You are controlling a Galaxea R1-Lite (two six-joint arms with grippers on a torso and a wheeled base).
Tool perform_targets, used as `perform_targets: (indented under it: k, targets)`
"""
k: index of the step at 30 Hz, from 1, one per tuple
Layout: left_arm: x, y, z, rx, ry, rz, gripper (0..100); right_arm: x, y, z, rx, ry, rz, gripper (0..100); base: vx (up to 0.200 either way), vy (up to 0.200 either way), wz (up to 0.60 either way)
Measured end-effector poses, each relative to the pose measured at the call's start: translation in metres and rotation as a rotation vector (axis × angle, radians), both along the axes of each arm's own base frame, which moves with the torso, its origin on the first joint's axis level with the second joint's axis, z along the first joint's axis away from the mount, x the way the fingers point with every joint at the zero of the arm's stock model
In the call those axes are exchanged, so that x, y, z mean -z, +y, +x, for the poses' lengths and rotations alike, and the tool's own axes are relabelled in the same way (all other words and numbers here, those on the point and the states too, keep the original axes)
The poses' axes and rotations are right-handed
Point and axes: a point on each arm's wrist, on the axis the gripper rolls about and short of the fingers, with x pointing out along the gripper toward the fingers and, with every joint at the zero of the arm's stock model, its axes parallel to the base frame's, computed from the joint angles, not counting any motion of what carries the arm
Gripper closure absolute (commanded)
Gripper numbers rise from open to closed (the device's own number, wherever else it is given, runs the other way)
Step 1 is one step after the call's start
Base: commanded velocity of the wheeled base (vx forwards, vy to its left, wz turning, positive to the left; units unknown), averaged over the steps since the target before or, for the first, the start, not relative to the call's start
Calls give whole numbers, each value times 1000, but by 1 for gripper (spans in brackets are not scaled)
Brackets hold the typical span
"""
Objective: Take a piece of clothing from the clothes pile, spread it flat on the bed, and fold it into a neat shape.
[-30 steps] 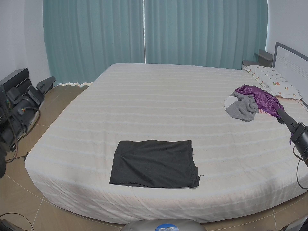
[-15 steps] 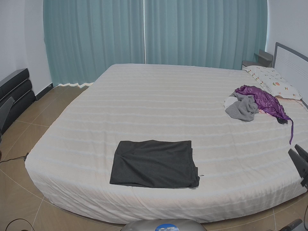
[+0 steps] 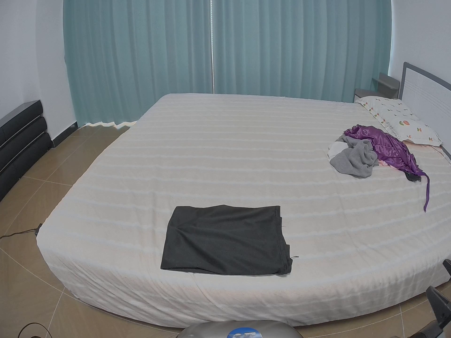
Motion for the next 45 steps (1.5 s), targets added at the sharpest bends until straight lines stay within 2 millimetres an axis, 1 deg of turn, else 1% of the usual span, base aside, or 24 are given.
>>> perform_targets:
  k: [5, 7, 10, 13, 16, 20, 24, 28, 31, 34, 36, 41, 43, 45]
  targets:
    - [15, 0, -26, -74, -60, 130, 0, -1, -4, -23, 152, -93, -128, 0, 0, 0, 0]
    - [25, 0, -32, -123, -64, 189, 0, -1, -5, -27, 216, -145, -157, 0, 0, 0, 0]
    - [37, 1, -36, -170, -67, 218, 0, -2, -7, -28, 266, -233, -166, 0, 0, 0, 0]
    - [48, 1, -37, -187, -67, 221, 0, -2, -7, -24, 293, -353, -166, 0, 0, 0, 0]
    - [60, 2, -34, -200, -85, 220, 0, 3, -7, -17, 314, -458, -178, 0, 0, 0, 0]
    - [83, 2, -25, -200, -59, 220, 0, 11, -8, -12, 328, -521, -189, 0, 0, 0, 0]
    - [101, 2, -19, -192, 2, 224, 0, 23, -8, -7, 329, -484, -205, 0, 0, 0, 0]
    - [119, 2, -13, -163, 138, 239, 0, 43, -8, -1, 312, -322, -219, 0, 0, 0, 0]
    - [130, 1, -11, -110, 237, 249, 0, 54, -8, 1, 320, -225, -211, 0, 0, 0, 0]
    - [134, 0, -11, -42, 259, 255, 0, 66, -9, 2, 342, -112, -213, 0, 0, 0, 0]
    - [134, -1, -11, 0, 253, 258, 0, 70, -9, 2, 351, -73, -213, 0, 0, 0, 0]
    - [135, -3, -11, 107, 245, 260, 0, 68, -10, 2, 371, -92, -198, 0, 0, 0, 0]
    - [135, -3, -11, 109, 245, 244, 0, 67, -10, 2, 374, -101, -192, 0, 0, 0, 0]
    - [135, -2, -11, 76, 250, 223, 0, 66, -10, 2, 376, -104, -187, 0, 0, 0, 0]
